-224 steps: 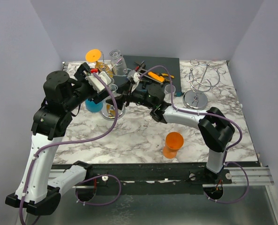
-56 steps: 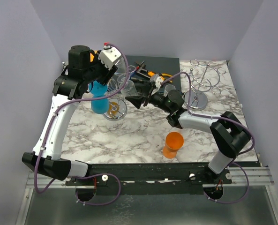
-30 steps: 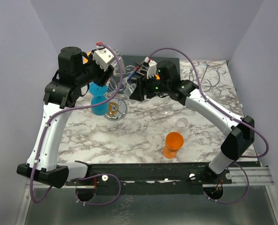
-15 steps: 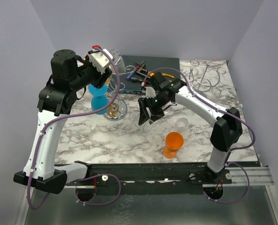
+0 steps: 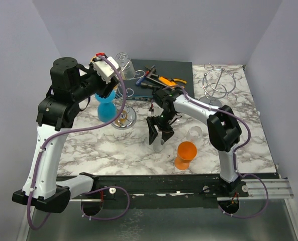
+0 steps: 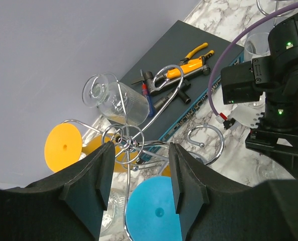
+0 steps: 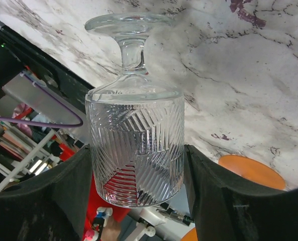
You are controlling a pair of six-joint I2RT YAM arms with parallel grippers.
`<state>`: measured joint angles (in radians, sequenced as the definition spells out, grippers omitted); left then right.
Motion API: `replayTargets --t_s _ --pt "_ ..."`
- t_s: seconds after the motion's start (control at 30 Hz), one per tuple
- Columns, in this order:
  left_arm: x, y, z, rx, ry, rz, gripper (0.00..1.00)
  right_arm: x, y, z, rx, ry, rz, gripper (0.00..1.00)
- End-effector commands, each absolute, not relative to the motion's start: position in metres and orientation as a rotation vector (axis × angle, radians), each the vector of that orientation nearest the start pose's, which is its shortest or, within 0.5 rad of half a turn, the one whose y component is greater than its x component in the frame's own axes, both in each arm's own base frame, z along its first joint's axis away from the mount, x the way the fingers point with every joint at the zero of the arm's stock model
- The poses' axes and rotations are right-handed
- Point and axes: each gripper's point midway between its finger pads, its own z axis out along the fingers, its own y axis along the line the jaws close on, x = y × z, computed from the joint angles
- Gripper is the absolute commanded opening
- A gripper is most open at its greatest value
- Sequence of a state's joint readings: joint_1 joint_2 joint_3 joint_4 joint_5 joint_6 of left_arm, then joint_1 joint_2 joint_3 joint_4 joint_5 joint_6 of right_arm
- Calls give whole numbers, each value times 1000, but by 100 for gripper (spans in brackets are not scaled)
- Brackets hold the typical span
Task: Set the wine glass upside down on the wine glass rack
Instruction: Place the wine glass at the center of the board.
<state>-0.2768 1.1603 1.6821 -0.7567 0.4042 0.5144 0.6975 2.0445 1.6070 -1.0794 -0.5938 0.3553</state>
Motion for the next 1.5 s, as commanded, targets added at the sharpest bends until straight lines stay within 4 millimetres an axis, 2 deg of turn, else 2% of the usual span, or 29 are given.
replayTargets --t_s 0.0,0.13,0.2,0.23,0.3,0.5,0.7,0.8,0.9,0.97,1.03,1.13,1.2,1.23,1.37,1.43,1.47 --pt "288 -140 434 972 1512 -229 53 197 324 96 -540 3250 1012 1" --pt "286 -139 430 992 1504 -215 53 207 326 84 -516 3230 961 9" --pt "285 -139 429 992 1507 -213 53 216 328 77 -507 3206 917 19" --pt "286 -138 427 993 1510 -213 54 221 328 73 -501 3194 894 29" --pt "285 -138 428 991 1510 -214 54 227 330 65 -490 3172 863 41" --pt "284 -138 432 982 1503 -212 54 230 323 45 -456 3146 767 48" --pt "285 -137 438 971 1499 -206 54 229 310 27 -451 3137 643 48" --pt "286 -136 435 970 1507 -202 54 232 309 29 -441 3108 629 52" --pt "289 -134 430 966 1523 -187 54 243 317 53 -446 3021 670 66" --pt "291 -132 428 949 1540 -186 54 252 323 78 -452 2947 701 76" --pt "290 -132 426 940 1555 -191 54 260 329 107 -460 2868 746 82" --pt "289 -131 420 942 1576 -195 54 268 330 147 -458 2763 767 85" --pt "289 -131 417 950 1582 -192 54 269 329 165 -462 2708 785 85" --pt "289 -131 416 956 1583 -191 54 267 329 170 -467 2686 802 86" --pt "288 -133 411 971 1590 -208 55 263 321 166 -446 2701 771 86" --pt "285 -137 408 988 1588 -235 55 269 320 182 -441 2650 764 86" --pt "283 -140 406 1007 1581 -257 55 277 320 201 -435 2588 772 86"
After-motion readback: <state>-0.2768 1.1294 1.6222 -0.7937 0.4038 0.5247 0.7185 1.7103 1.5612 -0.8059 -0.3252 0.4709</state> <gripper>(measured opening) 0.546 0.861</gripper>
